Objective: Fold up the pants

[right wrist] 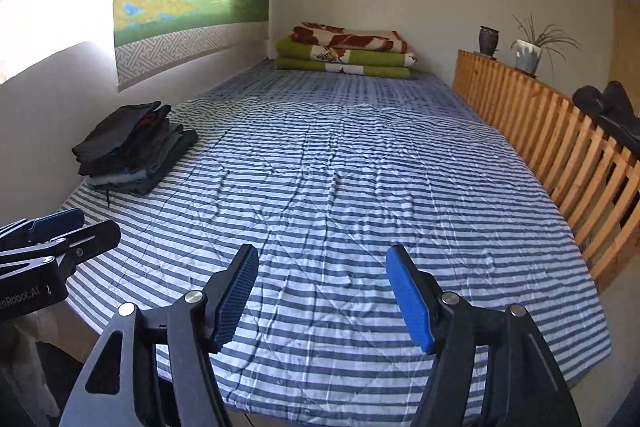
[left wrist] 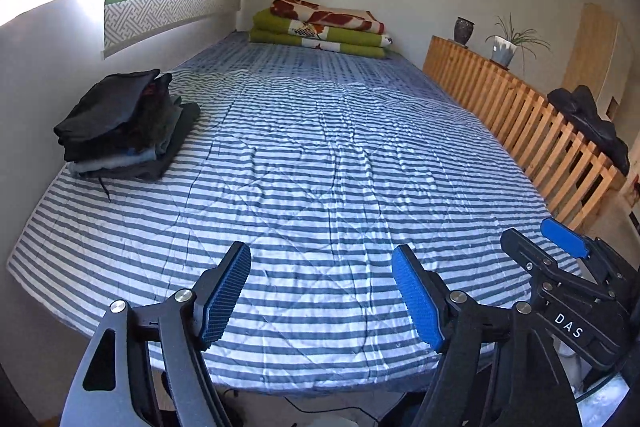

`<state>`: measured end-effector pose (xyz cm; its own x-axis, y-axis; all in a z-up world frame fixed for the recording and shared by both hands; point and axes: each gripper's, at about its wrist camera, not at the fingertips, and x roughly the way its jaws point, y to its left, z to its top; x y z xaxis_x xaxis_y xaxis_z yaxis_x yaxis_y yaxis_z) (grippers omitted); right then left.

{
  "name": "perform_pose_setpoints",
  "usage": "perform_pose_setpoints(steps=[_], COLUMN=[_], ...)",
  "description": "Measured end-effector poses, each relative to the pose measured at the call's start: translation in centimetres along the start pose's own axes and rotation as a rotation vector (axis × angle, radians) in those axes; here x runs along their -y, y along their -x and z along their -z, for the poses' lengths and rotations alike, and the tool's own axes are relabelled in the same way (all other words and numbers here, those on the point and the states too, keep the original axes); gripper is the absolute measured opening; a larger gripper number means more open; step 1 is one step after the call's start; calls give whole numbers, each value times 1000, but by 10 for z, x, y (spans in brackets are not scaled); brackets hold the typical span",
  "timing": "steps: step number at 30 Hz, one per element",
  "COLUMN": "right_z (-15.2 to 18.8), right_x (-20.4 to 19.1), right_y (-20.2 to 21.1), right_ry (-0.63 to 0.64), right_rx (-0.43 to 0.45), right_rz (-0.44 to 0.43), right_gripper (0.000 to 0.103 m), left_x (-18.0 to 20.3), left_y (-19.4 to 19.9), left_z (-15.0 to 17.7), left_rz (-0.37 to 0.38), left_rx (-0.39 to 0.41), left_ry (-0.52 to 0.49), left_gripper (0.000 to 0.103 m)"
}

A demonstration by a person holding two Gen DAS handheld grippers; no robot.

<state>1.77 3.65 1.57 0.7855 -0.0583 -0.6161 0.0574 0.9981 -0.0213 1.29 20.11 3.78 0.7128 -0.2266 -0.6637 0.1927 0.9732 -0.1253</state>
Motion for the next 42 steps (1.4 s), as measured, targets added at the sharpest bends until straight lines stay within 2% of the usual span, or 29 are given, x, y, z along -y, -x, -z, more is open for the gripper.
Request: perform_pose_setpoints(steps=[3, 5, 7, 16, 27, 42], right_z=[13, 19, 22, 26, 33, 28], right_x=[12, 18, 18, 10, 16, 18], right_y=[12, 20, 26, 26, 8, -11], right_ry=[-24, -34, -25, 32, 30, 24], right_rx=[-6, -15, -18, -7, -24, -45], right_rz=[30, 22, 15, -22, 1, 1], right_gripper=[65, 66, 67, 69, 69, 69], left_x=[16, 19, 20, 14, -2, -14], left_y=[13, 21, 32, 60, 31, 6], left_z=[15, 18, 22, 37, 28, 20], left_rz=[-2, -38, -65, -139, -151, -169], left_rx=[-3, 11, 35, 62, 8, -11], left_ry=[-32, -49, -48, 2, -2, 24], left_gripper=[82, 91, 96, 97, 98, 98])
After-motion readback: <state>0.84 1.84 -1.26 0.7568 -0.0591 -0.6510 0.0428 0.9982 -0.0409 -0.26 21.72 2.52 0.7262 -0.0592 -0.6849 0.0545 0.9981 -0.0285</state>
